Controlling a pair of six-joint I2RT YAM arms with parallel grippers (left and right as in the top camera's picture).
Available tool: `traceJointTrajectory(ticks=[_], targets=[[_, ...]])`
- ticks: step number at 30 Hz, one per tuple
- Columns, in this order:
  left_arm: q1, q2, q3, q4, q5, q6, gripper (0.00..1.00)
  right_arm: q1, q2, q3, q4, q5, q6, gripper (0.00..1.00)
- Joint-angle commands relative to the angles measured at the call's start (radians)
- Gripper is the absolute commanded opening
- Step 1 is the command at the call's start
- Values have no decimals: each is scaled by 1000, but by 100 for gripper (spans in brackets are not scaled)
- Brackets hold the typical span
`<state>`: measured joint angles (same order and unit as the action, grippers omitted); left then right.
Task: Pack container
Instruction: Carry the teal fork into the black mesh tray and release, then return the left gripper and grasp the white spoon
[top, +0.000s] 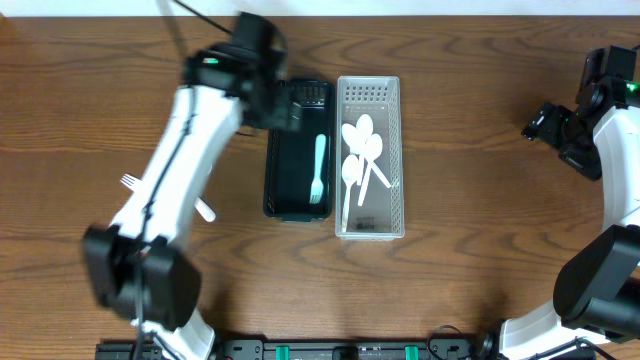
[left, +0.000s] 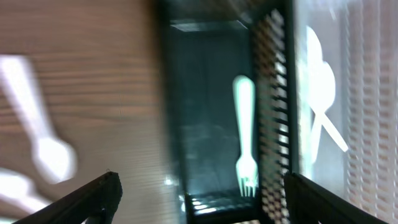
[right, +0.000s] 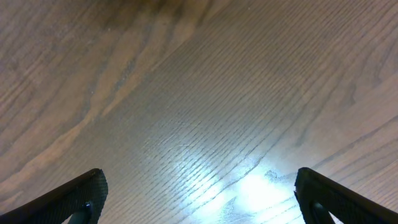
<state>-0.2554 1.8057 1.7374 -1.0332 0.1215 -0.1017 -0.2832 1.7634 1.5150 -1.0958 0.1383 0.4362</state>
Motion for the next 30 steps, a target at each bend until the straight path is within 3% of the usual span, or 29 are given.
traceJointTrajectory(ticks=[1,8,10,15,19,26,30], targets=[[89,-31,20,-16,-124,19,87,-4,4,-1,0,3,-4,99],[293,116,-34,5,-138,19,86,-4,4,-1,0,3,-4,99],[325,177,-34,20,-119,65,85,-4,4,-1,0,3,-4,99],[338,286,-34,29,-108,181,81,-4,4,-1,0,3,-4,99],[338,354,-34,42,-107,179,79,-4,4,-1,0,3,-4,99],[337,426,-34,58,-107,127,66,-4,4,-1,0,3,-4,99],[337,450,-34,73,-107,127,65,-4,4,-1,0,3,-4,99]])
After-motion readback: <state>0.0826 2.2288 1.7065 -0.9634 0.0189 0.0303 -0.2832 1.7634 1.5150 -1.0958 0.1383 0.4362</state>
